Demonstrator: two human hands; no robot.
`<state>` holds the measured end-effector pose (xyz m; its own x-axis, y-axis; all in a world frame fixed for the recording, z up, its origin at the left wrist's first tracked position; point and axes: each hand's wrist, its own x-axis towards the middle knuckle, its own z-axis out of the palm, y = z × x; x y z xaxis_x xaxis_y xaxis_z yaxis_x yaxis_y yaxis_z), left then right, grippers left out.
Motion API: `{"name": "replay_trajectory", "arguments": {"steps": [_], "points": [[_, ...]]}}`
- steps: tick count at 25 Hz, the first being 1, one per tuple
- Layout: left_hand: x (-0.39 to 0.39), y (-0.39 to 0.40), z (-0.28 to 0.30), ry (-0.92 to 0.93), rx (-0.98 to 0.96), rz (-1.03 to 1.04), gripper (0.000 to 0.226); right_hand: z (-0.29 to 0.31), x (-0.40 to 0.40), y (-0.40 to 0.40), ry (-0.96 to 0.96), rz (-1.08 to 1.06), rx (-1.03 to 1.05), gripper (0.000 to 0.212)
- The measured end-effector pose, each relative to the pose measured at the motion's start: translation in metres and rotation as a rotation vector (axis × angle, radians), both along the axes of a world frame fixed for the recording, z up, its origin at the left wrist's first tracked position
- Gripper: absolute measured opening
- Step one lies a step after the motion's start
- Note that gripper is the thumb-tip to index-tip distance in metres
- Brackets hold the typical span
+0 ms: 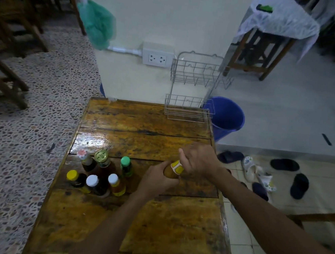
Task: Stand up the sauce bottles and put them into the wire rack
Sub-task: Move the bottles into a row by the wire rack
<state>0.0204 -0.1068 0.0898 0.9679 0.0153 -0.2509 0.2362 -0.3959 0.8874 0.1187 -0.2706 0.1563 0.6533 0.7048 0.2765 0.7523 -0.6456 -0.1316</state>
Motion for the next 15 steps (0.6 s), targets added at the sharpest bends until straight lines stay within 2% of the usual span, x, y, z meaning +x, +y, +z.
{"name": "replay_trajectory", "arguments": {"steps": [3,6,8,11,13,15], "points": [[0.000,-0.007,0.002,0.042,0.290,-0.030,0.041,-0.030,-0.004,-0.010,0.133,-0.154,0.092,0.048],[-0.002,-0.016,-0.003,0.030,0.458,-0.026,0.041,-0.051,-0.007,-0.015,0.233,-0.241,0.106,0.059],[0.002,-0.013,-0.003,0.040,0.382,-0.064,0.043,-0.053,-0.008,-0.021,0.183,-0.202,0.091,0.061],[0.008,0.003,0.000,0.132,0.000,-0.190,0.053,-0.045,-0.006,-0.027,0.053,0.052,0.059,0.039],[0.007,0.003,0.000,0.118,-0.047,-0.182,0.052,-0.041,-0.003,-0.025,0.037,0.112,0.065,0.034],[0.007,-0.004,-0.002,0.085,0.015,-0.111,0.048,-0.044,0.000,-0.022,0.074,0.059,0.112,0.032]]}}
